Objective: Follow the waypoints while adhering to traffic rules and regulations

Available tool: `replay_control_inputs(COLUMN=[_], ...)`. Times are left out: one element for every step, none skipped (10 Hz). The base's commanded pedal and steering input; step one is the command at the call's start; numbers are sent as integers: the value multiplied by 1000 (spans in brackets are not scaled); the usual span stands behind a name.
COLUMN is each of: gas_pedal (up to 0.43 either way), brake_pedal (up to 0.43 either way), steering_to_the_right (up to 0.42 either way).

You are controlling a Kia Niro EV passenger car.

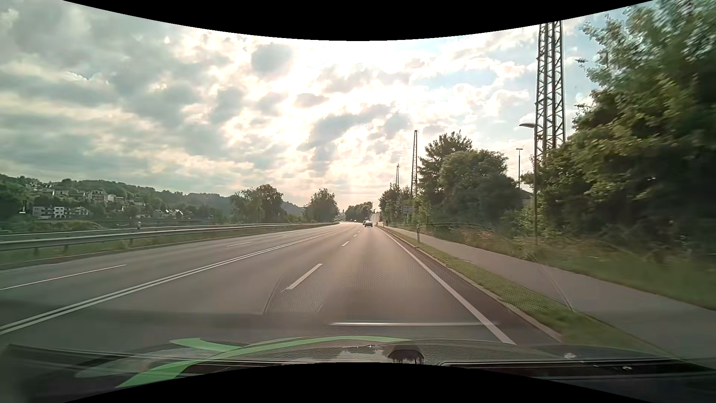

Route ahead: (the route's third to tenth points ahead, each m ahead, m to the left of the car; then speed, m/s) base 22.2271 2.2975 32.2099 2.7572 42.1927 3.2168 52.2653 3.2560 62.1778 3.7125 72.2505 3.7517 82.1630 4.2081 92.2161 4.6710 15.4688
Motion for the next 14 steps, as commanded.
replay_control_inputs(gas_pedal=[189, 177, 157, 157, 157, 169, 169, 169, 169, 169, 169, 169, 157, 157], brake_pedal=[0, 0, 0, 0, 0, 0, 0, 0, 0, 0, 0, 0, 0, 0], steering_to_the_right=[-1, -1, -1, -1, -1, -2, -2, -2, -2, -2, -3, -4, -4, -4])
